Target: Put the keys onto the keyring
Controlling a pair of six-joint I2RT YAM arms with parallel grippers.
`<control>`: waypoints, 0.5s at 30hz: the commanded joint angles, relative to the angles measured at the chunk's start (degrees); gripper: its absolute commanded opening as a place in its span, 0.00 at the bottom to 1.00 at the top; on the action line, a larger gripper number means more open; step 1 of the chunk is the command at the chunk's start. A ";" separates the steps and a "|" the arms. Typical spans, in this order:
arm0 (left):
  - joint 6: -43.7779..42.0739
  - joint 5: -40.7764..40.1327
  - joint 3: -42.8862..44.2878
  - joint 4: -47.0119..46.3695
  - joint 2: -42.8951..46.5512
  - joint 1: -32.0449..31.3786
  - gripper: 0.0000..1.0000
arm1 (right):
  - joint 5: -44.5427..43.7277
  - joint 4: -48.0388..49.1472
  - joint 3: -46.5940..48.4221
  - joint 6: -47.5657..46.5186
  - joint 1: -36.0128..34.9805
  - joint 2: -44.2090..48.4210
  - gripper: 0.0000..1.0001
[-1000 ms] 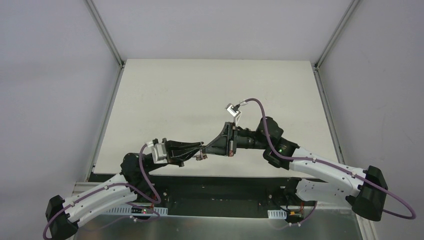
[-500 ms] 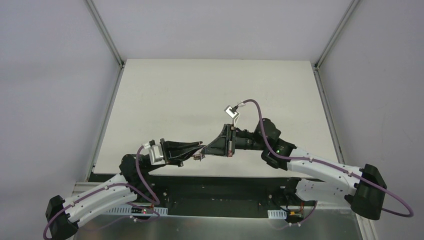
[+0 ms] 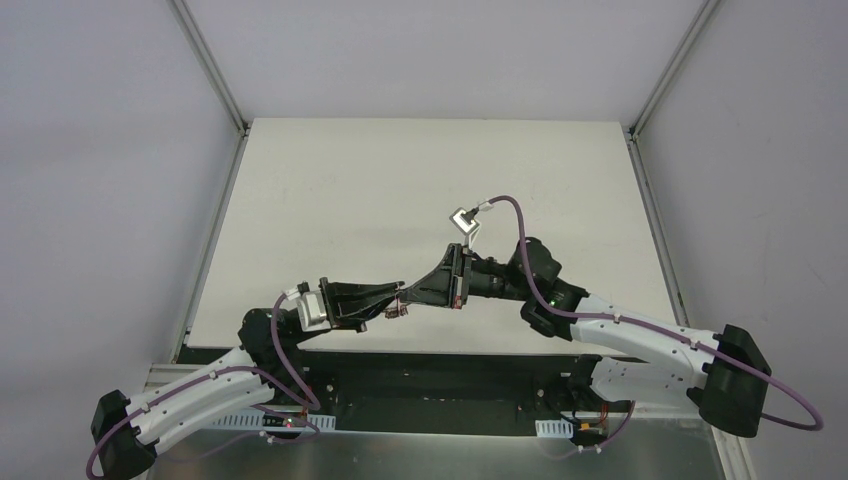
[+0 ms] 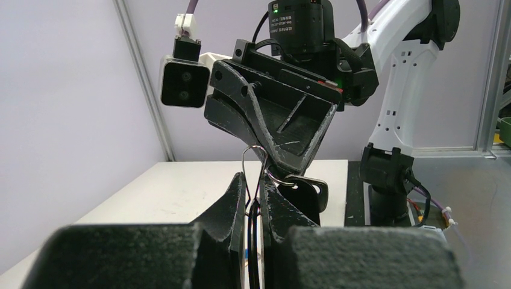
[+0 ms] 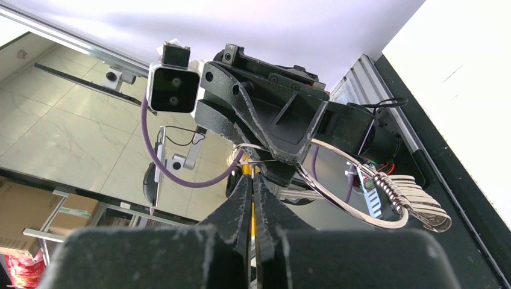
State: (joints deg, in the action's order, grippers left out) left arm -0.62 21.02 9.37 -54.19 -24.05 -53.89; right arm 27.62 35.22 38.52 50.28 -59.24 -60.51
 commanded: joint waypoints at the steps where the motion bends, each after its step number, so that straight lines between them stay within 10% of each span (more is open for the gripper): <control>1: -1.02 1.53 -0.52 -4.98 -0.04 0.13 0.00 | -1.42 4.86 0.31 1.69 -0.15 -0.07 0.00; 15: -1.29 2.01 -0.97 -6.08 0.36 -0.10 0.00 | -4.25 4.86 -0.72 4.63 0.26 -0.61 0.00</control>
State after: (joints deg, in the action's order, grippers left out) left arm -1.15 20.99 8.51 -55.05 -24.05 -53.91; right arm 26.11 35.90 37.71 53.39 -59.24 -60.66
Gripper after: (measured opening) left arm 0.036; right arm 0.007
